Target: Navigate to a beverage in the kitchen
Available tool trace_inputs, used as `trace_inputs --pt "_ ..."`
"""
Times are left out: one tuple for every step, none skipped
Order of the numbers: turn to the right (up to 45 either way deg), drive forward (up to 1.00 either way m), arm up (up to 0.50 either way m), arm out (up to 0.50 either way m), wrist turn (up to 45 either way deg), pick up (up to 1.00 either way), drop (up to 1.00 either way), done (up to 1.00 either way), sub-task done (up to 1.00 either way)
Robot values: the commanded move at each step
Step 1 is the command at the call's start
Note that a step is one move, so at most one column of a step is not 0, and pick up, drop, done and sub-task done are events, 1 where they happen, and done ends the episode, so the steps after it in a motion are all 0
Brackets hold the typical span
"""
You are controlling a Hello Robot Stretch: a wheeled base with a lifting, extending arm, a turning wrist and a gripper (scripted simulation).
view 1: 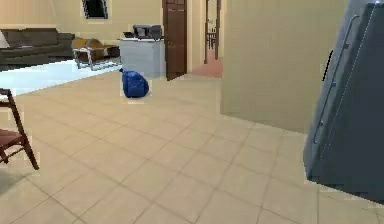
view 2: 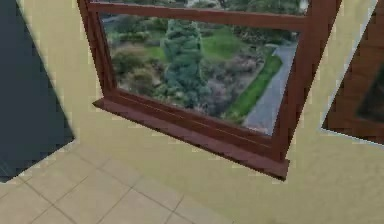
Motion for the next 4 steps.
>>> trace_inputs --pt "-24.0 0.00 0.00 0.00 0.0 0.00 0.00 0.00 0.00" --pt "0.0 1.00 0.00 0.00 0.0 0.00 0.00 0.00 0.00" --pt "0.0 1.00 0.00 0.00 0.0 0.00 0.00 0.00 0.00" --pt "-6.0 0.00 0.00 0.00 0.0 0.00 0.00 0.00 0.00"
